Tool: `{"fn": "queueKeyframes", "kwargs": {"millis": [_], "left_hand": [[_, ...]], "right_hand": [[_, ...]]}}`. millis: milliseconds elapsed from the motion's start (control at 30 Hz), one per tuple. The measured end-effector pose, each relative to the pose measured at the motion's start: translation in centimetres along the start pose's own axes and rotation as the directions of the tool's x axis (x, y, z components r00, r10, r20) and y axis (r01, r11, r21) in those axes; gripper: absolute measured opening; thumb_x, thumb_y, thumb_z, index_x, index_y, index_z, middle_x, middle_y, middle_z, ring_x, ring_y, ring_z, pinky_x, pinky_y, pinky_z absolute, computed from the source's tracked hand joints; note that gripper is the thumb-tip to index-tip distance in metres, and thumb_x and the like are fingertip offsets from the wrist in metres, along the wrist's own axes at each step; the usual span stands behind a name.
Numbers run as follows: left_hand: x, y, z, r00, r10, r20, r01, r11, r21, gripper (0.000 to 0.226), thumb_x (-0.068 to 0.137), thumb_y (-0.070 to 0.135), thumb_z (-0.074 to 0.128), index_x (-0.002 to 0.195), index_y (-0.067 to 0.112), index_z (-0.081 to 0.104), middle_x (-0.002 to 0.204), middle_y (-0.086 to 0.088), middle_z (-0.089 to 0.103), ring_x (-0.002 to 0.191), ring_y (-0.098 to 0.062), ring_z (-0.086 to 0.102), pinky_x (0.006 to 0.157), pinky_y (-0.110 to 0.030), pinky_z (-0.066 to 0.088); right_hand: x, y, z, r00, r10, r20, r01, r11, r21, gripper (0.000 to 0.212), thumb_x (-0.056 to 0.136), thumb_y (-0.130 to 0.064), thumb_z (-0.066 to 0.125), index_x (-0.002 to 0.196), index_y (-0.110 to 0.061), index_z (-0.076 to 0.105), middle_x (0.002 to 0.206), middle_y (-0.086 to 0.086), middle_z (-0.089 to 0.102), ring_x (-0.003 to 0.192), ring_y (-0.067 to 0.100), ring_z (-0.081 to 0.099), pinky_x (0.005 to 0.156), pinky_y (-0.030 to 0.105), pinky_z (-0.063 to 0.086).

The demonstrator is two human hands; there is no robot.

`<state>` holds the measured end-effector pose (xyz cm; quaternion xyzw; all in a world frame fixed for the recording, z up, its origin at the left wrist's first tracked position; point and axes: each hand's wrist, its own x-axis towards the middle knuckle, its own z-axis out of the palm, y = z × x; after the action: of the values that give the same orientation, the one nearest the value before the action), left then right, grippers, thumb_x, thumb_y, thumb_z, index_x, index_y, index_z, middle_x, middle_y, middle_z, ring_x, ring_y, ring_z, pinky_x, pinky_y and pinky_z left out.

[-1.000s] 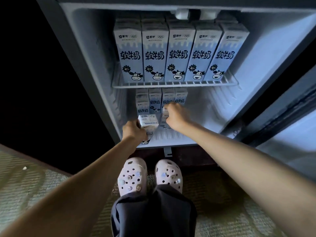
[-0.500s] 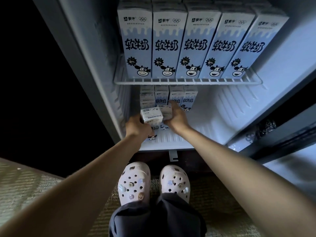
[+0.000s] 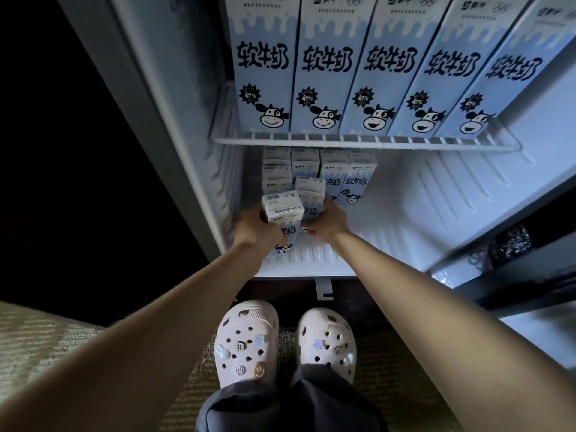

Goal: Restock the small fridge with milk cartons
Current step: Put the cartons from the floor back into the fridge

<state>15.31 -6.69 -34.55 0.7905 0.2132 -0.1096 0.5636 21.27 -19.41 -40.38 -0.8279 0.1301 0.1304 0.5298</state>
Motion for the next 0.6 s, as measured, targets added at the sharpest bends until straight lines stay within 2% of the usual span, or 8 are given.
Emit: {"fn": "queueKeyframes", "kwargs": {"millis": [67,200,267,333,467,533,567,600], "left_hand": [[0.1,0.0,0.0,1.000,0.009,0.021,-0.009,1.000,-0.012,0.050,0.074,-0.017,0.059,0.116,0.011,0.062,0.112,-0.011,0.068,0.094,-0.023,0.061,0.081,-0.028,0.050],[0.3,0.0,0.1,0.999,0.018,0.043,-0.018,1.000,-0.002,0.049,0.077,-0.016,0.057,0.116,0.012,0.062,0.113,-0.010,0.068,0.090,-0.019,0.059,0.081,-0.026,0.049],[0.3,0.0,0.2,0.999,0.023,0.037,-0.023,1.000,0.016,0.048,0.077,-0.015,0.058,0.116,0.013,0.063,0.114,-0.009,0.068,0.091,-0.018,0.059,0.080,-0.023,0.047],[0.4,-0.1,0.3,0.999,0.022,0.031,-0.022,1.000,0.014,0.048,0.078,-0.015,0.057,0.117,0.013,0.062,0.115,-0.008,0.068,0.094,-0.019,0.060,0.079,-0.022,0.046],[0.7,-0.3,0.3,0.999,0.013,0.031,-0.013,1.000,-0.008,0.051,0.077,-0.017,0.055,0.118,0.012,0.062,0.117,-0.010,0.067,0.099,-0.022,0.061,0.079,-0.023,0.047],[0.6,-0.3,0.3,0.999,0.010,0.034,-0.009,1.000,-0.018,0.051,0.077,-0.018,0.054,0.118,0.011,0.061,0.117,-0.010,0.067,0.091,-0.018,0.058,0.078,-0.022,0.046],[0.6,-0.3,0.2,0.999,0.010,0.031,-0.010,1.000,-0.015,0.051,0.078,-0.018,0.054,0.119,0.011,0.061,0.117,-0.010,0.067,0.089,-0.016,0.057,0.078,-0.022,0.045],[0.5,-0.4,0.2,1.000,0.010,0.024,-0.010,1.000,-0.006,0.051,0.078,-0.017,0.054,0.119,0.012,0.061,0.118,-0.009,0.066,0.089,-0.015,0.056,0.078,-0.021,0.045]], "right_hand": [[0.6,-0.2,0.1,1.000,0.015,-0.002,-0.015,1.000,0.017,0.059,0.080,0.002,0.065,0.132,-0.015,0.043,0.125,0.011,0.058,0.091,0.024,0.061,0.073,0.034,0.058],[1.7,-0.3,0.1,1.000,0.016,-0.024,-0.017,1.000,-0.023,0.053,0.079,0.004,0.062,0.127,-0.014,0.048,0.104,0.010,0.060,0.087,0.021,0.057,0.054,0.016,0.055],[1.9,-0.3,0.2,0.999,0.016,-0.032,-0.017,0.999,-0.030,0.047,0.079,0.004,0.061,0.123,-0.009,0.051,0.100,0.007,0.059,0.093,0.021,0.058,0.077,0.031,0.058],[2.1,-0.2,0.2,0.999,0.018,-0.048,-0.020,0.998,-0.057,0.045,0.081,0.000,0.061,0.124,-0.007,0.052,0.114,0.011,0.063,0.106,0.025,0.059,0.093,0.029,0.049],[2.3,-0.4,0.5,0.998,0.000,-0.070,-0.010,0.988,-0.153,0.037,0.084,-0.003,0.060,0.121,-0.003,0.055,0.122,0.014,0.062,0.112,0.028,0.059,0.089,0.028,0.050],[2.4,-0.1,0.6,0.995,0.010,-0.099,-0.026,0.988,-0.153,0.020,0.084,-0.004,0.059,0.104,-0.002,0.062,0.104,0.015,0.068,0.100,0.027,0.063,0.083,0.024,0.055],[2.3,0.0,0.6,0.994,0.007,-0.112,-0.025,0.986,-0.167,0.004,0.085,-0.005,0.059,0.087,-0.005,0.062,0.087,0.010,0.067,0.090,0.024,0.063,0.069,0.010,0.052],[2.1,0.1,0.5,0.994,0.010,-0.110,-0.028,0.986,-0.167,0.017,0.086,-0.008,0.059,0.070,-0.010,0.056,0.070,0.004,0.060,0.079,0.020,0.058,0.052,0.000,0.042]]}}
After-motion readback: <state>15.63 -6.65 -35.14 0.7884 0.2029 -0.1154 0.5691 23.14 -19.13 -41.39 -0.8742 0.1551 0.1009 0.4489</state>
